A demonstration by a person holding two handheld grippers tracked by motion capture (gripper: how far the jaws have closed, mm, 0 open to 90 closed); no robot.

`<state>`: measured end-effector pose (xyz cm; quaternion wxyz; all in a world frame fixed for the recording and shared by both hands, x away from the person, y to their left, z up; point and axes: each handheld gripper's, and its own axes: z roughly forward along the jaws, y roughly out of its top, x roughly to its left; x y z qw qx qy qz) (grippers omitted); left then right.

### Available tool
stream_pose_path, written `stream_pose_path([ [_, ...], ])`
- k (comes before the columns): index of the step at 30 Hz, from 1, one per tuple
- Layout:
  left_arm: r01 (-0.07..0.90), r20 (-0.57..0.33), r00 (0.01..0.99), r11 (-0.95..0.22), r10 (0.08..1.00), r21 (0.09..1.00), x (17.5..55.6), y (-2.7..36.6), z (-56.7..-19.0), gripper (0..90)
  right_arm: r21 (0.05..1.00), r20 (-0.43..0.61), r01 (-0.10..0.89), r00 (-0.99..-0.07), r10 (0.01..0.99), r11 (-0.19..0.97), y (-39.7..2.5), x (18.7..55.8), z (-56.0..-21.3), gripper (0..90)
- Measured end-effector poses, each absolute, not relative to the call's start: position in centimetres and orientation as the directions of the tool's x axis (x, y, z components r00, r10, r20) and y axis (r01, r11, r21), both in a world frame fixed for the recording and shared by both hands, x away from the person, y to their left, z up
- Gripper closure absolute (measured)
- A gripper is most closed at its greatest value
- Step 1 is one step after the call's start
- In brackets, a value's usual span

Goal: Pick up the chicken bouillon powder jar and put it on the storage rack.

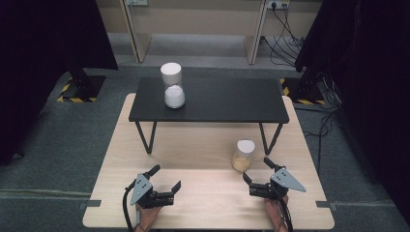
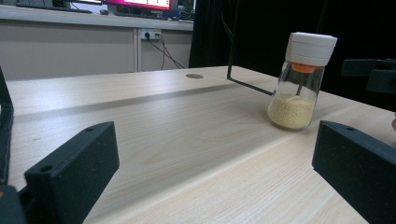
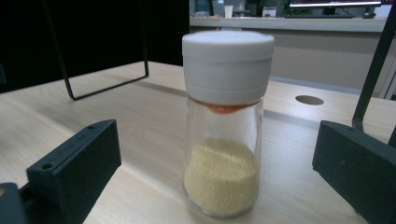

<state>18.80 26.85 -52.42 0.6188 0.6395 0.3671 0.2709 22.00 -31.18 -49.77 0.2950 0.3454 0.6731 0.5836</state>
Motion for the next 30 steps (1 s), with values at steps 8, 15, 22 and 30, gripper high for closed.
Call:
stream_pose_path([
  [8,0.138,-0.124,0.583,0.052,0.803,0.989,18.9,27.0,-52.6,0.0,0.992,0.035,0.121,-0.583,0.812,0.044,-30.7,22.2,-49.3,0.2],
  [15,0.14,-0.13,0.582,0.058,0.803,0.988,18.9,27.1,-52.6,0.0,0.993,0.075,0.118,-0.569,0.819,-0.009,-30.5,22.2,-49.6,0.2],
  [22,0.141,-0.132,0.58,0.06,0.804,0.988,18.9,27.1,-52.6,0.0,0.991,0.063,0.133,-0.564,0.824,0.015,-30.1,22.6,-49.4,0.4],
  [30,0.142,-0.136,0.58,0.065,0.803,0.988,18.9,27.1,-52.6,0.0,0.991,0.031,0.126,-0.548,0.836,0.046,-28.6,23.5,-49.2,1.4],
])
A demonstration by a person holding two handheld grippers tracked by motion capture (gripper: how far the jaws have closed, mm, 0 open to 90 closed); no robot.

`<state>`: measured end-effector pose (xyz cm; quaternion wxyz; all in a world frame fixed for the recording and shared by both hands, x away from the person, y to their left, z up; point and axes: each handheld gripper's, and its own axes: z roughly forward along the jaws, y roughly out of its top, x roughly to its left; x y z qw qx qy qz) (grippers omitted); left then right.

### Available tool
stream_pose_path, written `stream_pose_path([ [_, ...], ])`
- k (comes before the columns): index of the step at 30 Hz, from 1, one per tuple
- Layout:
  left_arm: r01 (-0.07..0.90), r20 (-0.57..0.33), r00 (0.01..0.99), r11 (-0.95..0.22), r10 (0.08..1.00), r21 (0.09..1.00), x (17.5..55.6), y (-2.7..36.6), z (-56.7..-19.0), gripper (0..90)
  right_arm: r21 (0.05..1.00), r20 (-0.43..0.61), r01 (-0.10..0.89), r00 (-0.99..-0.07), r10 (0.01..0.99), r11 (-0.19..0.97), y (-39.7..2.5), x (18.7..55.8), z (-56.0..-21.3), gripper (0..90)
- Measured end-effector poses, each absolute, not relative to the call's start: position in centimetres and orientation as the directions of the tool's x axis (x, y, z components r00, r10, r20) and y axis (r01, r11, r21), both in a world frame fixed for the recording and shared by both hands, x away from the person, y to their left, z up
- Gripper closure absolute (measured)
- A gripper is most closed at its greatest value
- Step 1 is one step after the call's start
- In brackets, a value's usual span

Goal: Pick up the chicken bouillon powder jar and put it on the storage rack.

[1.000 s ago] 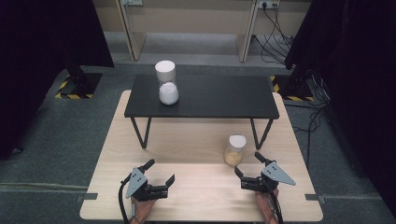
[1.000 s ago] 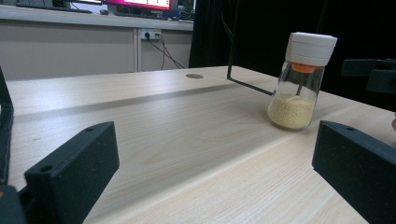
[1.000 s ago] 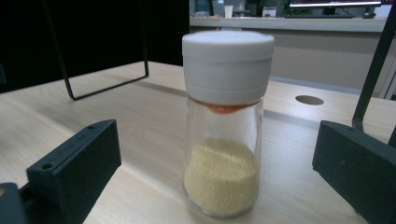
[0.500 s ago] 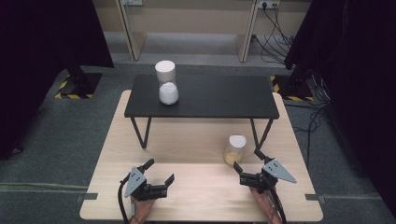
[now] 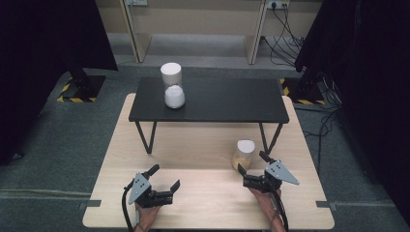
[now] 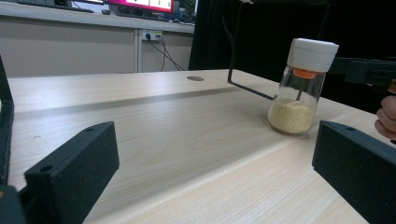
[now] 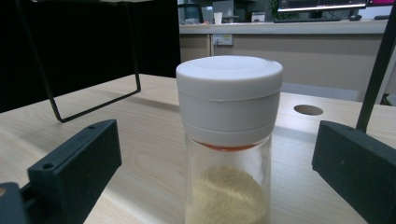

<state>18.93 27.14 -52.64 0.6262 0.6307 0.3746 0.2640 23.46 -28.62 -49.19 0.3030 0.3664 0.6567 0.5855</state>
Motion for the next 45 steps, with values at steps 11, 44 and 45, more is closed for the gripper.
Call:
stream_pose_path([
  [11,0.143,-0.139,0.58,0.069,0.803,0.987,19.0,27.2,-52.7,0.0,0.981,-0.009,0.159,-0.524,0.852,0.107,-26.9,25.0,-48.3,12.0],
  [44,0.142,-0.137,0.584,0.066,0.8,0.988,19.0,27.2,-52.7,0.1,0.972,-0.03,0.19,-0.484,0.875,0.138,-25.4,25.9,-47.7,34.9],
  [45,0.143,-0.137,0.583,0.065,0.801,0.988,19.0,27.2,-52.6,0.1,0.972,-0.03,0.192,-0.483,0.875,0.139,-25.4,25.8,-47.7,34.9],
])
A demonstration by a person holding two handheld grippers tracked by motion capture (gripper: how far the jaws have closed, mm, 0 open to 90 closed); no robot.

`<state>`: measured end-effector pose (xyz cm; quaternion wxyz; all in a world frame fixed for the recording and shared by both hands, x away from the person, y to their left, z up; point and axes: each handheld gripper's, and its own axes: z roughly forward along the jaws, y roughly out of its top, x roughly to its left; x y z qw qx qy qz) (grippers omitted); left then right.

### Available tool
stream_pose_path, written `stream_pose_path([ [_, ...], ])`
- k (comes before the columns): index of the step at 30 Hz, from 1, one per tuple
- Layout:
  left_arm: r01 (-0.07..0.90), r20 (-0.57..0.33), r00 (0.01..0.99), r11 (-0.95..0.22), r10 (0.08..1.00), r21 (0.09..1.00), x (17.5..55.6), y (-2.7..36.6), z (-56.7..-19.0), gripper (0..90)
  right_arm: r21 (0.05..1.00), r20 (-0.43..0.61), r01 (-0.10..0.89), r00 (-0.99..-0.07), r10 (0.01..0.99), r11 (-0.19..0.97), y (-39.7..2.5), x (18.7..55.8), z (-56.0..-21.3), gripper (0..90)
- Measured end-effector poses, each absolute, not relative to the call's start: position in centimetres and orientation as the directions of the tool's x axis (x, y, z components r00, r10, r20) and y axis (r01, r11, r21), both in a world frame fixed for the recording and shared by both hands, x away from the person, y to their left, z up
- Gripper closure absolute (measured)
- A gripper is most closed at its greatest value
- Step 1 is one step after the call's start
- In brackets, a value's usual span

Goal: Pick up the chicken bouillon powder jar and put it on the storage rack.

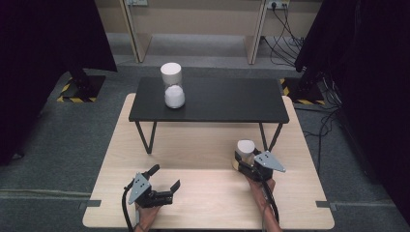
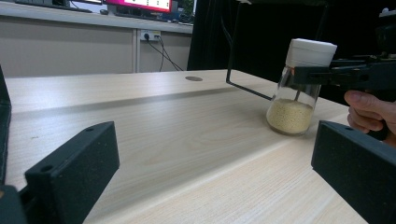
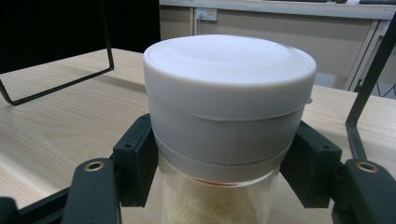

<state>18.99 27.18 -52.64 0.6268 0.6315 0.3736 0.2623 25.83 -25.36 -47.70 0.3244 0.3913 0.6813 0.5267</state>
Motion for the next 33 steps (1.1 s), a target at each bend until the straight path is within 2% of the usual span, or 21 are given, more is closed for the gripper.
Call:
stream_pose_path([
  [12,0.147,-0.135,0.581,0.06,0.803,0.987,19.0,27.1,-52.6,0.2,0.973,-0.013,0.196,-0.487,0.873,0.123,-25.9,25.2,-47.0,35.2],
  [33,0.151,-0.133,0.579,0.055,0.804,0.987,19.0,27.0,-52.5,0.0,0.978,-0.011,0.17,-0.53,0.848,0.119,-26.5,23.9,-43.0,35.2],
])
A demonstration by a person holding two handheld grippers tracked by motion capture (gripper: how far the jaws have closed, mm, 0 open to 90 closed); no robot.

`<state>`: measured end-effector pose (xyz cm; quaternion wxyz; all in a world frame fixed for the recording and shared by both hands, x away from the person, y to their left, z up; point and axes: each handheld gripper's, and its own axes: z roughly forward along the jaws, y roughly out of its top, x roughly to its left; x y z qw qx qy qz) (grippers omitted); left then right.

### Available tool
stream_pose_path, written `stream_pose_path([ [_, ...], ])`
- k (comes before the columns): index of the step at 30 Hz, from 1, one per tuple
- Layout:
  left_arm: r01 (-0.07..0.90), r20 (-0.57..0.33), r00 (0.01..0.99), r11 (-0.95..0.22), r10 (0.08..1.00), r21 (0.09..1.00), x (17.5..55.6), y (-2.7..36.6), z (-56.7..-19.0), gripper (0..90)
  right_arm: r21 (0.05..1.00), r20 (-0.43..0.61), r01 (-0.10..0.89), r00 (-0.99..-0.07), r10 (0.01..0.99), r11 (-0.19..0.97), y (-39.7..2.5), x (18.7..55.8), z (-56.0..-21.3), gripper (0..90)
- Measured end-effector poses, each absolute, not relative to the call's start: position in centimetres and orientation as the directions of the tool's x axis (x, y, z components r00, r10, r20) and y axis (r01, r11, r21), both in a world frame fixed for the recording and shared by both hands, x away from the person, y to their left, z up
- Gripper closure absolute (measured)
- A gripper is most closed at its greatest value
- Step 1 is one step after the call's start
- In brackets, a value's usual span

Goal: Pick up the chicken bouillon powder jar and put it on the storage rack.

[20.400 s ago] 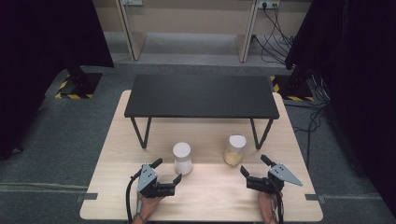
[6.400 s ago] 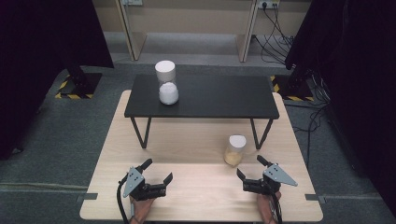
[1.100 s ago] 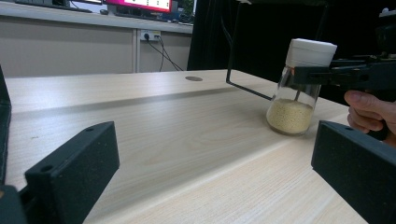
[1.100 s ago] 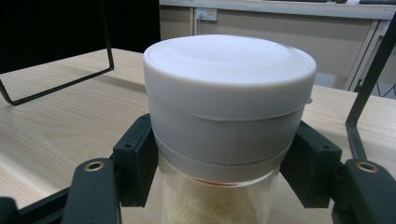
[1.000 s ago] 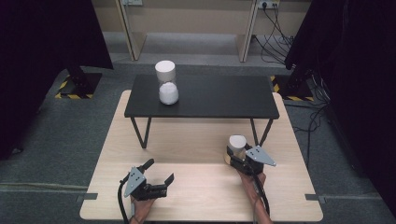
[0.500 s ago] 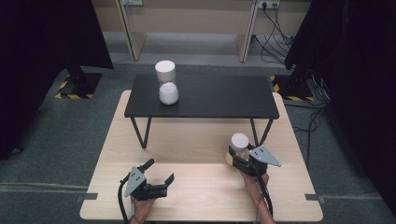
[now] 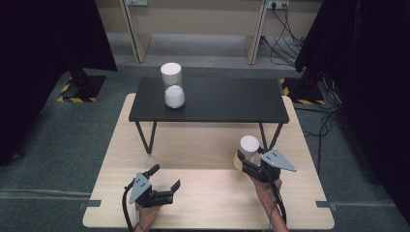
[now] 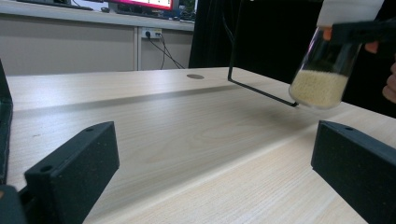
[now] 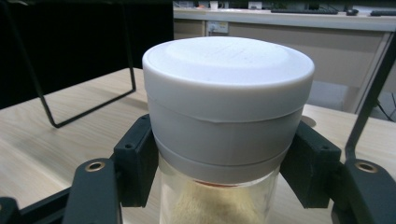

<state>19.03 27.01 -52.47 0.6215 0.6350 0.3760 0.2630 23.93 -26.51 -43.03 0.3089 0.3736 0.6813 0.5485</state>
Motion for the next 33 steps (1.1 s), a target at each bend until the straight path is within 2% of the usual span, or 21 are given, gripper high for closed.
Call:
stream_pose_path([
  [11,0.153,-0.131,0.58,0.05,0.804,0.987,19.1,27.0,-52.4,0.0,0.981,-0.002,0.157,-0.573,0.82,0.112,-25.8,23.6,-39.2,35.2],
  [33,0.156,-0.13,0.585,0.047,0.801,0.987,19.1,27.0,-52.4,0.0,0.984,0.003,0.134,-0.673,0.74,0.118,-24.5,25.3,-29.6,35.3],
])
